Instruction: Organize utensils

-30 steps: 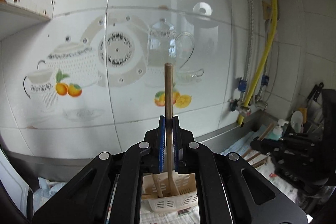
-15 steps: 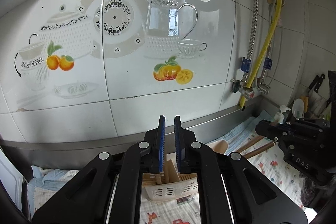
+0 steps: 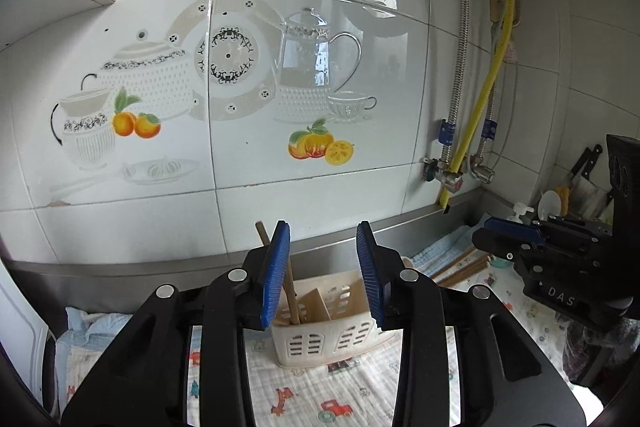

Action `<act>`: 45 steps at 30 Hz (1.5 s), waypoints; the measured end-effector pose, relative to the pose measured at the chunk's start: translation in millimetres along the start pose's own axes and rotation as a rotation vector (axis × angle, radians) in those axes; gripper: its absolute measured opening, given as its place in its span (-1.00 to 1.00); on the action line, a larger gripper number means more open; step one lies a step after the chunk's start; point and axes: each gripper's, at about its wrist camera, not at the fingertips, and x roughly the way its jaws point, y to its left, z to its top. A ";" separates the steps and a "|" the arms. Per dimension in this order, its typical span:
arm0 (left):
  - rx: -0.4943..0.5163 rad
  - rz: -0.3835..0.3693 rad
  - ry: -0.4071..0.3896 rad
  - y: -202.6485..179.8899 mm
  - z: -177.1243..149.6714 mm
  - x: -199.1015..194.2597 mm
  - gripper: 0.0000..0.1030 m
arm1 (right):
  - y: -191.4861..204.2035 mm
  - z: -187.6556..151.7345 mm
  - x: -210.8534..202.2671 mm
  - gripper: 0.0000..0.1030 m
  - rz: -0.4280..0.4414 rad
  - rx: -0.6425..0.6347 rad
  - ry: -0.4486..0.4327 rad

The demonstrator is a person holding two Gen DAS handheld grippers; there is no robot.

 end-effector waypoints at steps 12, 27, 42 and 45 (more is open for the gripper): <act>-0.037 0.032 0.014 5.0 -47.8 -52.2 0.16 | 28.1 -45.8 -52.7 0.12 -0.020 -0.011 -0.051; -0.065 0.119 0.046 10.4 -107.9 -96.2 0.70 | 57.5 -110.7 -88.7 0.78 -0.099 -0.005 -0.055; -0.098 0.195 0.089 22.4 -150.5 -119.0 0.73 | 55.5 -148.0 -115.8 0.86 -0.143 0.051 -0.066; -0.101 0.203 0.087 21.4 -154.0 -124.7 0.73 | 54.0 -150.5 -119.8 0.86 -0.137 0.067 -0.072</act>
